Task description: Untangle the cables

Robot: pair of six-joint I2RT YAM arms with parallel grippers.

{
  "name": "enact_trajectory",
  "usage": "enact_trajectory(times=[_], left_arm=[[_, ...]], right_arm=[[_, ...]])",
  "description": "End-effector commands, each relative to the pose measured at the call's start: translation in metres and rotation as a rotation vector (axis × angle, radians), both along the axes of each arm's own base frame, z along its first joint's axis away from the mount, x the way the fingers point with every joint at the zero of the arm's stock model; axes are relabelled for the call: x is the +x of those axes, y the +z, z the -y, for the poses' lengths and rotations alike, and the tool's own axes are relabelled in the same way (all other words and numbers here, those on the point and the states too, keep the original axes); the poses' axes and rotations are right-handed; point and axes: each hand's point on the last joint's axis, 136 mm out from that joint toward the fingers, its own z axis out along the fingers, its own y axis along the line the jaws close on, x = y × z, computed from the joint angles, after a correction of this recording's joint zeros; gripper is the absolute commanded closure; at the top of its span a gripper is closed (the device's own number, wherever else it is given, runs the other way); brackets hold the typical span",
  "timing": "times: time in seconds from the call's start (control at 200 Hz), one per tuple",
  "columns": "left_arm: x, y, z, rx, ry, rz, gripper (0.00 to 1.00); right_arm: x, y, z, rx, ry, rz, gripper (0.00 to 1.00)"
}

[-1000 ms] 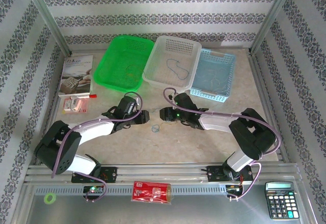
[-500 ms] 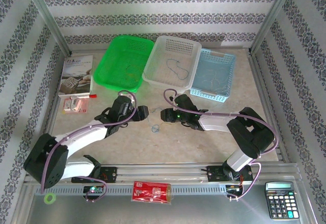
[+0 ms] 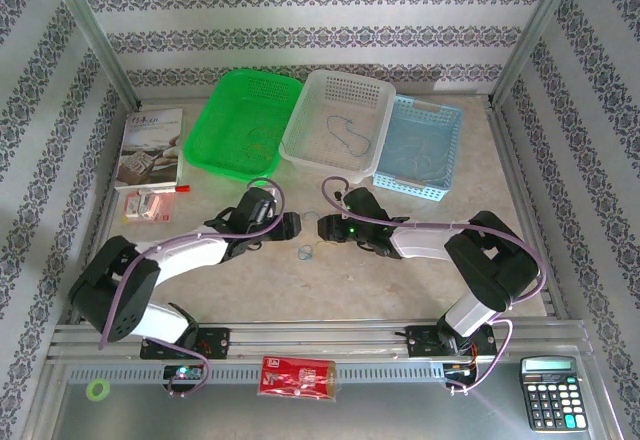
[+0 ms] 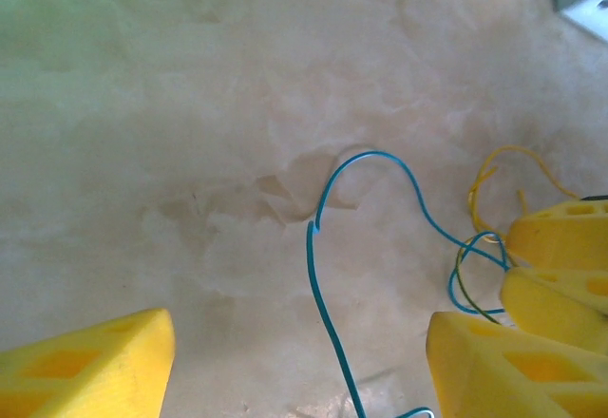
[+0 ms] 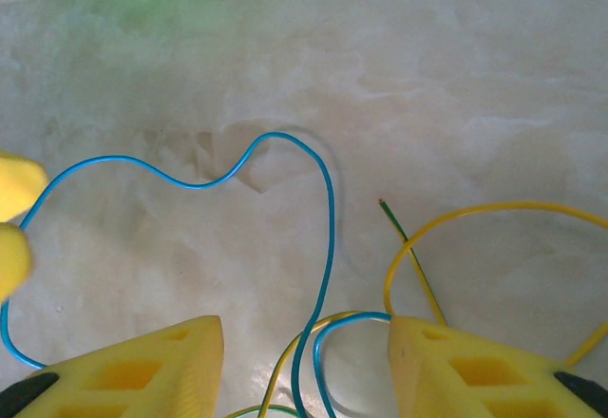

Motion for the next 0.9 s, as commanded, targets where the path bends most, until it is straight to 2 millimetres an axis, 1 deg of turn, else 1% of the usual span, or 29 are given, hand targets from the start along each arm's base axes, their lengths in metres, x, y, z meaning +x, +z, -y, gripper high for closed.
enact_trajectory(times=[0.0,0.055,0.095,0.19,0.24,0.295,0.385,0.51,0.62,0.714,0.894], left_arm=[[0.009,0.002,0.012,0.022,-0.031,0.034,0.35],[0.009,-0.002,0.013,0.03,-0.039,0.024,0.41],[0.009,-0.005,0.014,0.034,-0.044,0.02,0.48],[0.008,-0.005,0.015,0.032,-0.05,0.014,0.76],[0.008,0.001,0.016,0.026,-0.054,0.021,0.89],[0.008,0.011,0.016,0.017,-0.055,0.032,1.0],[0.006,0.035,0.017,-0.006,-0.064,0.061,1.0],[0.005,0.084,0.02,-0.067,-0.082,0.136,1.0],[0.002,0.119,0.018,-0.103,-0.086,0.193,1.0],[0.0,0.144,0.016,-0.136,-0.08,0.238,1.0],[-0.001,0.182,0.017,-0.248,-0.053,0.306,1.0]], right_arm=[[-0.002,-0.007,0.001,-0.008,-0.014,-0.002,0.51],[-0.002,-0.008,0.001,-0.01,-0.015,-0.002,0.51],[-0.002,-0.01,0.001,-0.012,-0.017,-0.005,0.51],[-0.003,-0.01,0.002,-0.013,-0.019,-0.005,0.51],[-0.003,-0.011,0.002,-0.014,-0.02,-0.006,0.51],[-0.002,-0.009,0.003,-0.009,-0.021,-0.003,0.51],[0.0,-0.007,0.004,-0.005,-0.025,0.001,0.51],[0.002,-0.003,0.009,0.002,-0.037,0.004,0.51],[0.005,0.003,0.014,0.018,-0.049,0.01,0.5],[0.008,0.014,0.017,0.04,-0.055,0.019,0.49],[0.014,0.047,0.027,0.099,-0.077,0.061,0.47]])
